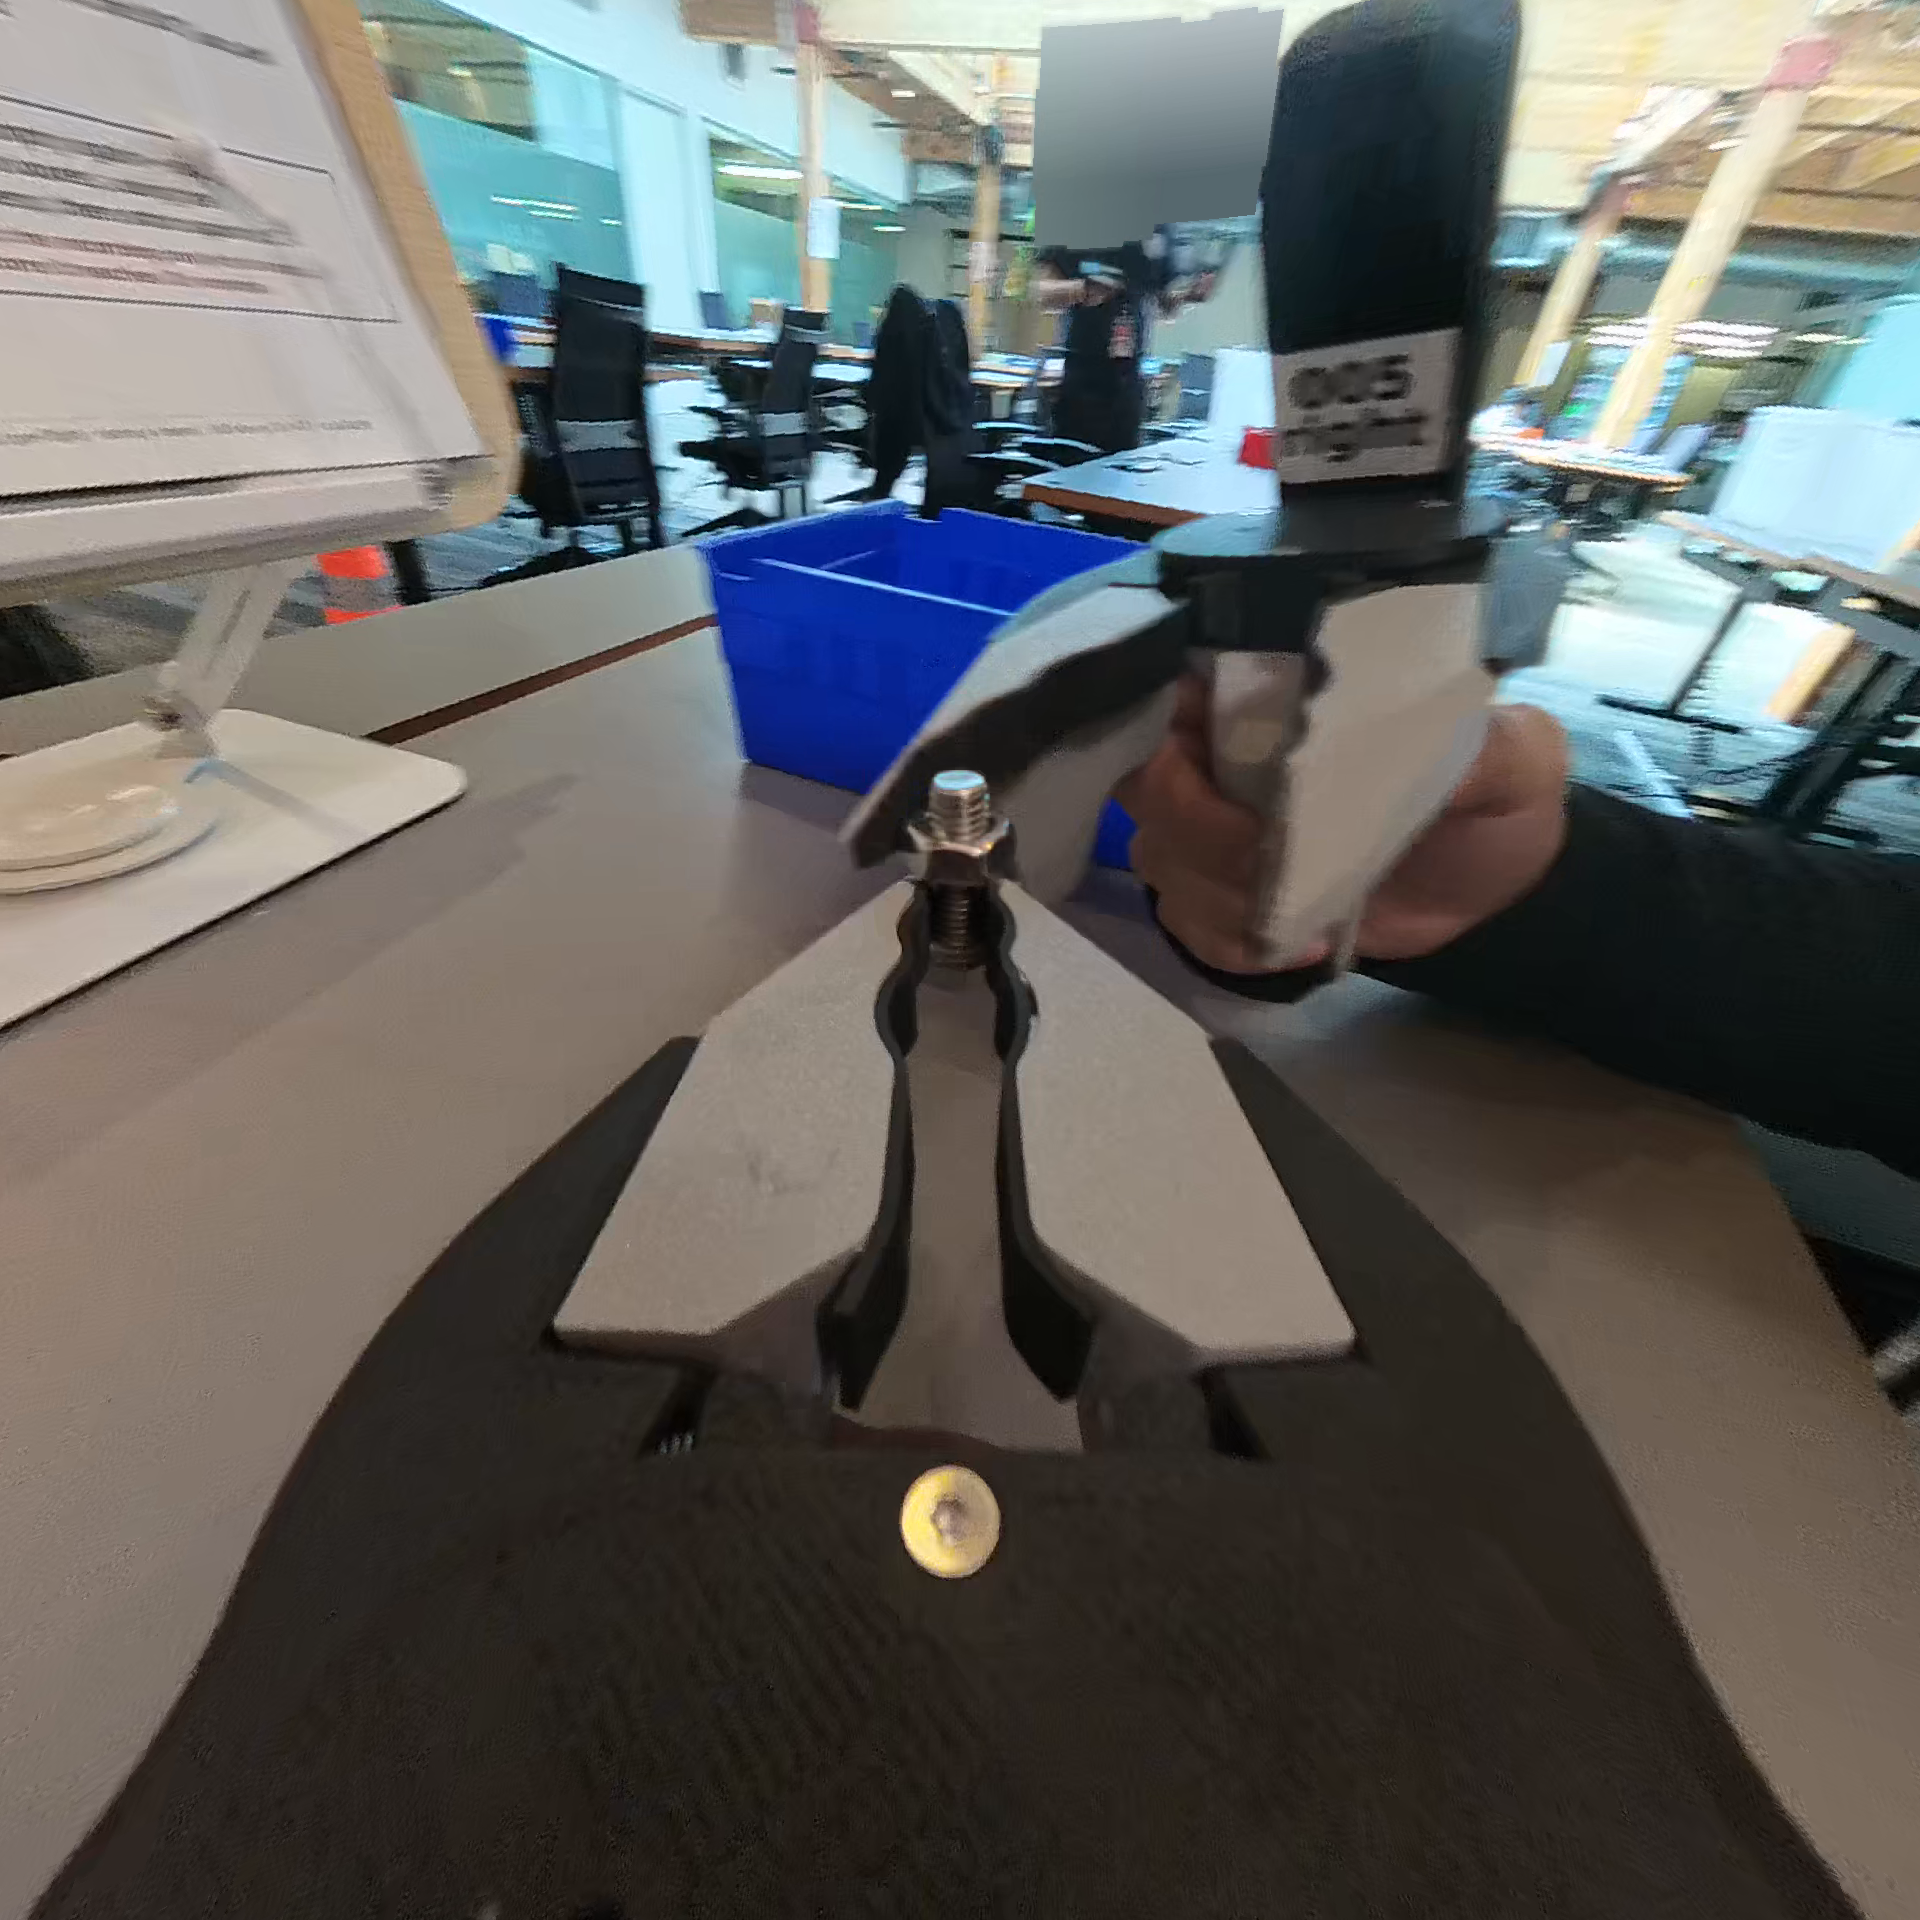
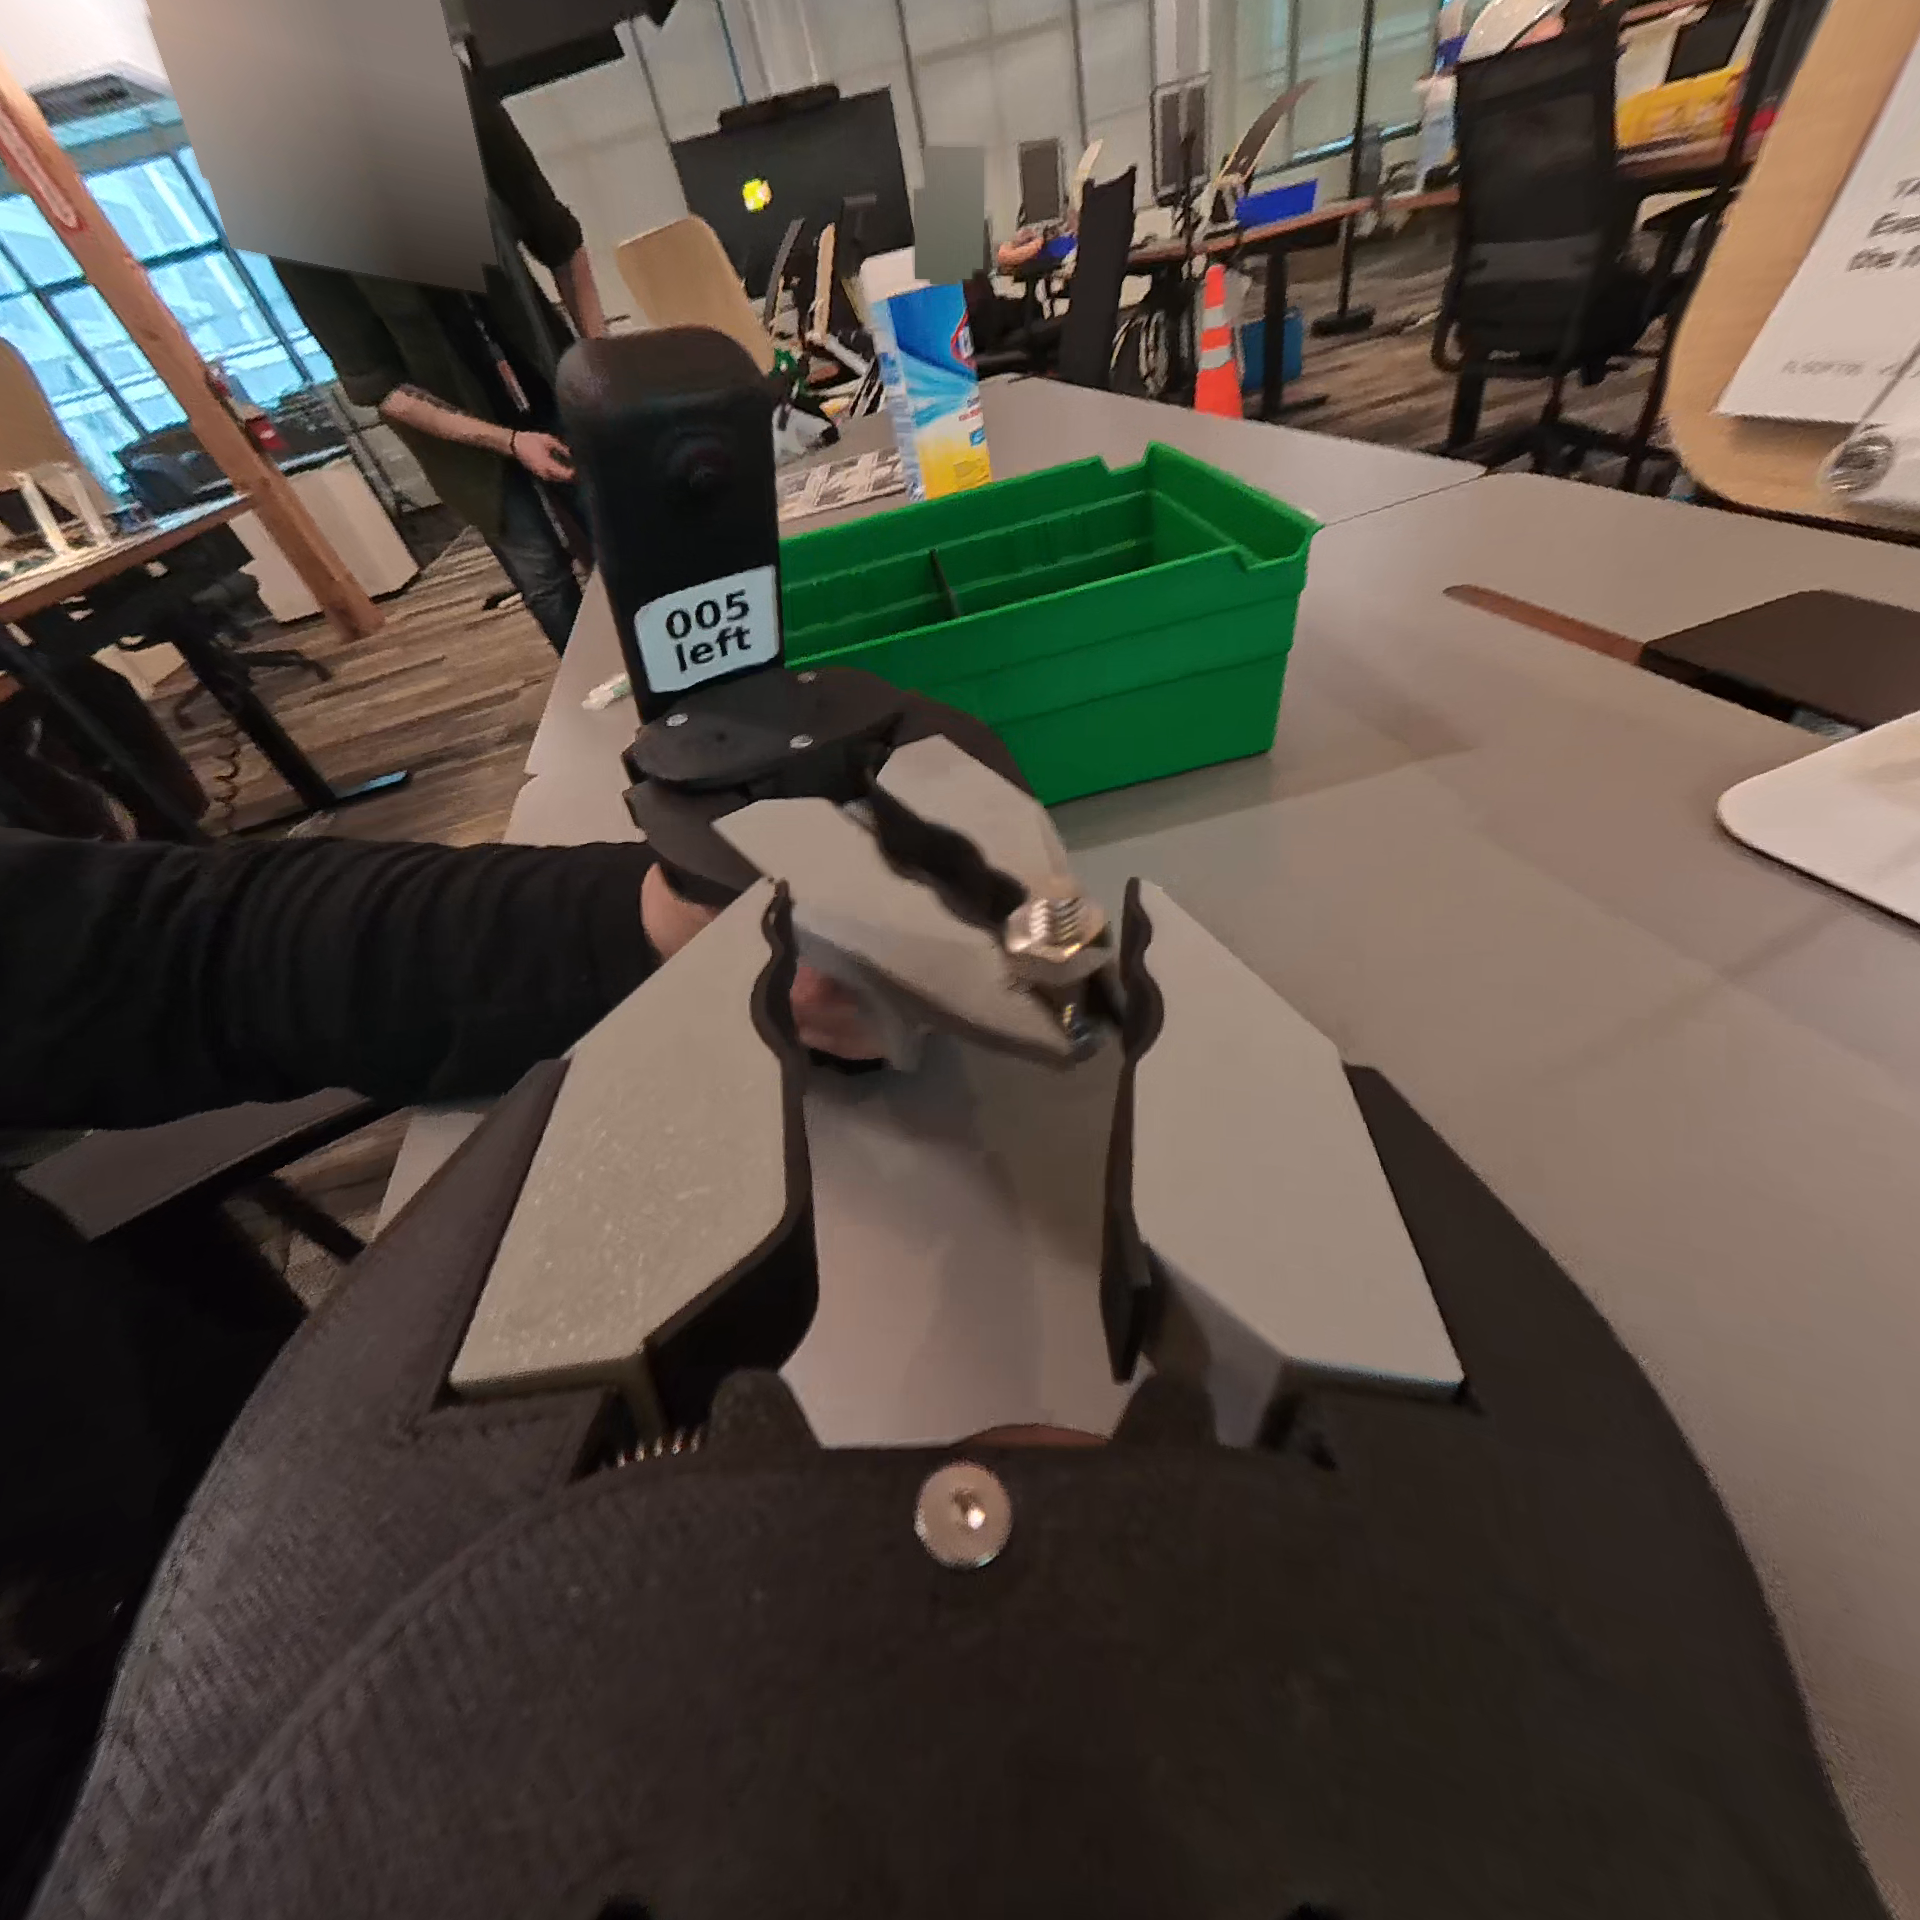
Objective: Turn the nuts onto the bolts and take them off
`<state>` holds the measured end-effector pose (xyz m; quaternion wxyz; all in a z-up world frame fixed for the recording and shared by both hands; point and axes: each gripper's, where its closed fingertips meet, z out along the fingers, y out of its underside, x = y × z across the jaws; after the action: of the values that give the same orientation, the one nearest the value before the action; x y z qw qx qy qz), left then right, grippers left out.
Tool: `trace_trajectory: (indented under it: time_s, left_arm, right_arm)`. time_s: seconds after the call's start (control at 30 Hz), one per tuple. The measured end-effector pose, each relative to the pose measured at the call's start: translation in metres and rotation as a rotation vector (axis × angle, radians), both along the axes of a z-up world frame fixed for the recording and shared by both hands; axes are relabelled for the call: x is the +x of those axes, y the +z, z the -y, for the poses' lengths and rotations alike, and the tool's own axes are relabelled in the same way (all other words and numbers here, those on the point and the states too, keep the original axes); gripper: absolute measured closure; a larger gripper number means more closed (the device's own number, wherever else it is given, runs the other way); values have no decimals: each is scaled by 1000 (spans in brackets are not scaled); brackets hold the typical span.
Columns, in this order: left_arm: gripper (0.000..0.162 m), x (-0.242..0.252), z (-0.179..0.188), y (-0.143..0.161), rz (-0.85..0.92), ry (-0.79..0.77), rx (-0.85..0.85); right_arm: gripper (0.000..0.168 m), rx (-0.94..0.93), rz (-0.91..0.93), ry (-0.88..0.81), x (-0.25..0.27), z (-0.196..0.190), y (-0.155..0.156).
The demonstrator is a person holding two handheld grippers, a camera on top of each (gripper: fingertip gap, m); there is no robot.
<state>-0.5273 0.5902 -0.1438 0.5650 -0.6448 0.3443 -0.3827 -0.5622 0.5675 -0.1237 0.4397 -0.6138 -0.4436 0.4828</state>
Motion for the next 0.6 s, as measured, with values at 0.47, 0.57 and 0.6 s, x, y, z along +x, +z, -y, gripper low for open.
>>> trace_trajectory:
  time_s: [0.47,0.57,0.6]
  left_arm:
    - [156,-4,-3,-3,-17,17,13]
    - [156,-1,-1,-3,-15,4,12]
    - [156,0,-1,-5,-22,1,7]
  right_arm:
    - [135,-5,25,-183,15,-32,-5]
    - [140,-58,31,-117,10,-24,-11]
    - [142,-71,26,-102,9,-23,-11]
